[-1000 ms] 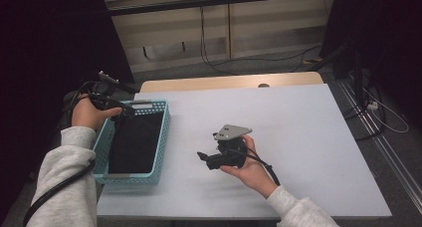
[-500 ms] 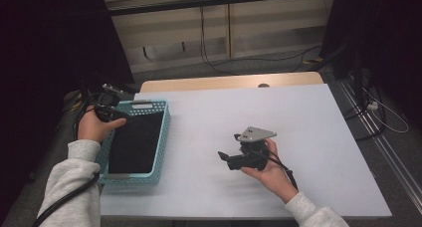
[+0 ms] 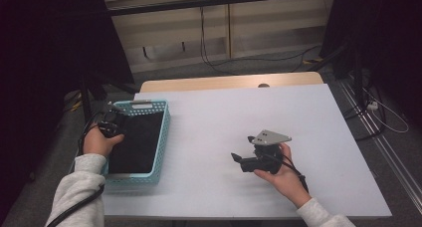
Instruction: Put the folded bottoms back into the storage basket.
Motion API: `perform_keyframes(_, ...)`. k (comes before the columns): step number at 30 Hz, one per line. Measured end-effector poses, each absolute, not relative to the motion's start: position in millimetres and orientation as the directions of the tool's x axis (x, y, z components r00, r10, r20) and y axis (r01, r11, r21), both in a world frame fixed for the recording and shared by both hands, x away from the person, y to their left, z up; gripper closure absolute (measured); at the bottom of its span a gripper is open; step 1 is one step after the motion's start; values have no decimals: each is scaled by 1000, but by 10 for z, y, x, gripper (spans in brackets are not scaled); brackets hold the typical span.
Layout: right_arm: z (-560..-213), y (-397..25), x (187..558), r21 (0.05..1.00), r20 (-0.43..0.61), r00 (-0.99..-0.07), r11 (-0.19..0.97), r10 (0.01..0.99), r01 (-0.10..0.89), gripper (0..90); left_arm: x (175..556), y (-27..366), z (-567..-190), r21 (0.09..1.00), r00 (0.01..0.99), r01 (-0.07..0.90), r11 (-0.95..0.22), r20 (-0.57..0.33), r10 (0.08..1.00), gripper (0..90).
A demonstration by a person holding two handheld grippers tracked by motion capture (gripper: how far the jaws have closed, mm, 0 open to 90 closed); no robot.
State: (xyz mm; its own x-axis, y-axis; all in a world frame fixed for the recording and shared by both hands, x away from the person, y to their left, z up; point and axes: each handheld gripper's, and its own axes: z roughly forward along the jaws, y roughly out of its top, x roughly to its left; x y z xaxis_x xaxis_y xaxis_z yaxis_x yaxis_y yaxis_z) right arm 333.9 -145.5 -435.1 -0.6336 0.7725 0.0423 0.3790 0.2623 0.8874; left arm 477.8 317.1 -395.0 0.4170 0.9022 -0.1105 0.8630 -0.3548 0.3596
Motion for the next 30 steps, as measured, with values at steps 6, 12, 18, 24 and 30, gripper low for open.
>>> perform_keyframes(6, -4385, -1521, 3340, 888, 56, -620, 245, 782, 389, 184, 4746, 3197, -4100, 296, 423, 879, -373, -123, 898, 894)
perform_keyframes(12, -4427, -1534, 3335, 885, 53, -618, 249, 785, 393, 182, 4734, 3202, -4169, 259, 417, 891, -373, -142, 898, 900)
perform_keyframes(18, -4421, -1583, 3335, 889, 53, -609, 240, 791, 390, 182, 4726, 3244, -4179, 245, 411, 895, -373, -127, 903, 900)
perform_keyframes(24, -4427, -1663, 3339, 888, 51, -592, 235, 804, 396, 182, 4704, 3312, -4164, 235, 416, 895, -378, -141, 898, 900)
perform_keyframes(30, -4419, -1697, 3352, 889, 54, -588, 229, 807, 396, 182, 4699, 3315, -4167, 240, 404, 901, -362, -157, 901, 900)
